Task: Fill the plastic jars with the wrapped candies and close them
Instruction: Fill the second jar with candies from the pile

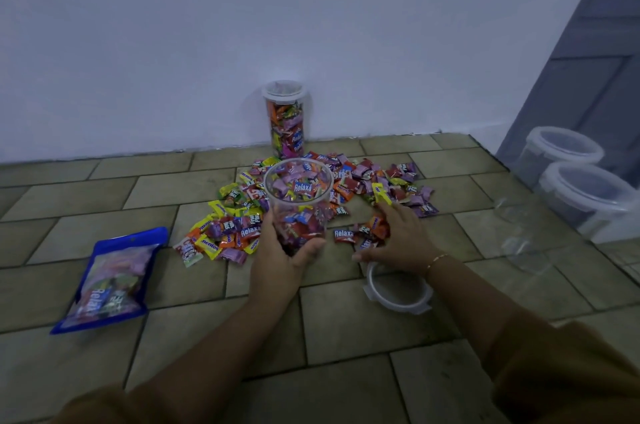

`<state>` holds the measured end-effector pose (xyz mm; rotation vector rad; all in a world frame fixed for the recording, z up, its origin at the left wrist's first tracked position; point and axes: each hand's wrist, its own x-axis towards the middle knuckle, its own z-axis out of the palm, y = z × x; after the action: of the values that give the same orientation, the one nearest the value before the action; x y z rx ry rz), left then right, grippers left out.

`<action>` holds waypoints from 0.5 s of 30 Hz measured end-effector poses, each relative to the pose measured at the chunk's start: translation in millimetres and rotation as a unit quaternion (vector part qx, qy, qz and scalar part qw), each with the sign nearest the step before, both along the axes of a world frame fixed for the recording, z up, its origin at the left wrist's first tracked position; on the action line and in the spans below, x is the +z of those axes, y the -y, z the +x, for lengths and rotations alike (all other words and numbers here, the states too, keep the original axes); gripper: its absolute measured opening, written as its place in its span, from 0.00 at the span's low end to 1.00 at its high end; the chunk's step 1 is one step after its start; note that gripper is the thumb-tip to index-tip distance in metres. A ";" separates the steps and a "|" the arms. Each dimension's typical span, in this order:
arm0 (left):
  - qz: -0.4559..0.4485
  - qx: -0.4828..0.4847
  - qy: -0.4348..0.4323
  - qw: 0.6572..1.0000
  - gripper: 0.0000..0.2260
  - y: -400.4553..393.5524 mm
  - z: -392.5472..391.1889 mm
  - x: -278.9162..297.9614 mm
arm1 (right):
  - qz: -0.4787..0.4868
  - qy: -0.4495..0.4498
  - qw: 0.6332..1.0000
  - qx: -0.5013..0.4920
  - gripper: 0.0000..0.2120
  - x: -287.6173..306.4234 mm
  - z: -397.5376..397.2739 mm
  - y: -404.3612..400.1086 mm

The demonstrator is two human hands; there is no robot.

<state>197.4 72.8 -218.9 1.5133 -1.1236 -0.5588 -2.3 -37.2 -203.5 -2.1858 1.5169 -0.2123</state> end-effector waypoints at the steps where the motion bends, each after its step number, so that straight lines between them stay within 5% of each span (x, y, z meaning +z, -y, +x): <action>1: 0.002 -0.001 -0.003 1.000 0.37 -0.4 -0.4 0.6 | 0.012 -0.006 1.000 0.011 0.56 1.3 3.2 -1.5; 4: -0.001 -0.005 -0.004 1.000 0.30 -1.9 -1.1 3.6 | 0.035 -0.022 0.998 0.045 0.50 5.0 13.6 -4.8; 10: 0.000 -0.008 -0.005 1.000 0.30 -4.2 -3.9 7.7 | -0.051 -0.052 0.992 0.100 0.18 0.3 35.7 -7.0; 15: 0.000 -0.001 0.000 1.000 0.35 -3.3 -2.7 5.8 | -0.100 -0.013 0.989 0.108 0.14 5.6 37.4 -8.0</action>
<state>194.7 76.1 -213.1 1.5130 -1.1243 -0.5602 35.2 -29.2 -197.8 -2.5004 1.3064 -0.2763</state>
